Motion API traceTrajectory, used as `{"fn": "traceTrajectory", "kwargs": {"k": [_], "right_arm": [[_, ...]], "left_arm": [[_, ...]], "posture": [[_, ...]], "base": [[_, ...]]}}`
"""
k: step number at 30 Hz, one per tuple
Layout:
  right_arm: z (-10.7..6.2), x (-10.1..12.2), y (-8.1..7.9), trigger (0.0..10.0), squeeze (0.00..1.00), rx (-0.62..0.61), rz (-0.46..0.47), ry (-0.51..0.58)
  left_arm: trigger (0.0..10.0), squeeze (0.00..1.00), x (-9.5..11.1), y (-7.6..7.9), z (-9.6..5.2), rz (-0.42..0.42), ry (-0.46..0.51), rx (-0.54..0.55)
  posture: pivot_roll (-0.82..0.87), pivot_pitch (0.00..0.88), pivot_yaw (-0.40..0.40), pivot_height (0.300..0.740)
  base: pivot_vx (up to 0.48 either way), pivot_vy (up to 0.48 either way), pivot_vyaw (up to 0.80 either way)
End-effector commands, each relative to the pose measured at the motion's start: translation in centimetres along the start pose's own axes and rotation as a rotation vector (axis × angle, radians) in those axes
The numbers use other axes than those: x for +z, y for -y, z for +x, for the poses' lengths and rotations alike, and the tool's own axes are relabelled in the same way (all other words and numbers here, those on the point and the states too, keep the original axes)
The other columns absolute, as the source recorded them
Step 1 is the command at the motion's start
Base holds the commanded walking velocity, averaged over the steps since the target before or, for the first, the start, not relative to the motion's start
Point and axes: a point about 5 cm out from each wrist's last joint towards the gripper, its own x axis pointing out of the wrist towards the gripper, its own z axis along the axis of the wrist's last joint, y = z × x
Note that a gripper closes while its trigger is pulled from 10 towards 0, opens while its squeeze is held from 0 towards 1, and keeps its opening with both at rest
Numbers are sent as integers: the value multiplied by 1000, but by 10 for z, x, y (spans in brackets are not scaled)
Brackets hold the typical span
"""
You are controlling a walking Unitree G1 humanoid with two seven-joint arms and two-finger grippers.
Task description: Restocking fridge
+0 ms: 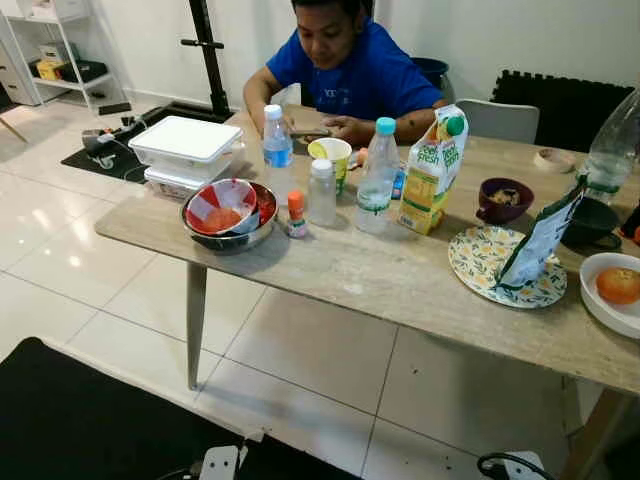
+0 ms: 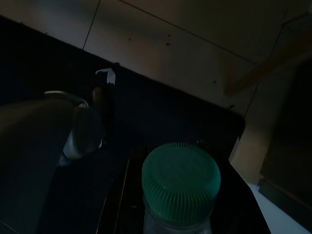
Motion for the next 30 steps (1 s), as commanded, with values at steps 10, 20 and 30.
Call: {"fn": "traceTrajectory", "kwargs": {"k": [10, 20, 30], "right_arm": [[3, 8, -9, 10000, 0, 18, -23, 9], [1, -3, -17, 10000, 0, 29, -15, -17], [1, -2, -16, 10000, 0, 33, -18, -17]], "left_arm": [[10000, 0, 8, -10, -1, -9, 7, 33], [10000, 0, 3, -16, -4, 7, -10, 40], [10000, 0, 4, -11, -2, 1, -8, 31]], "posture": [[2, 9, -21, 740], [2, 18, -8, 740], [-10, 20, -9, 740]], "base": [[0, 0, 0], [0, 0, 0], [0, 0, 0]]}}
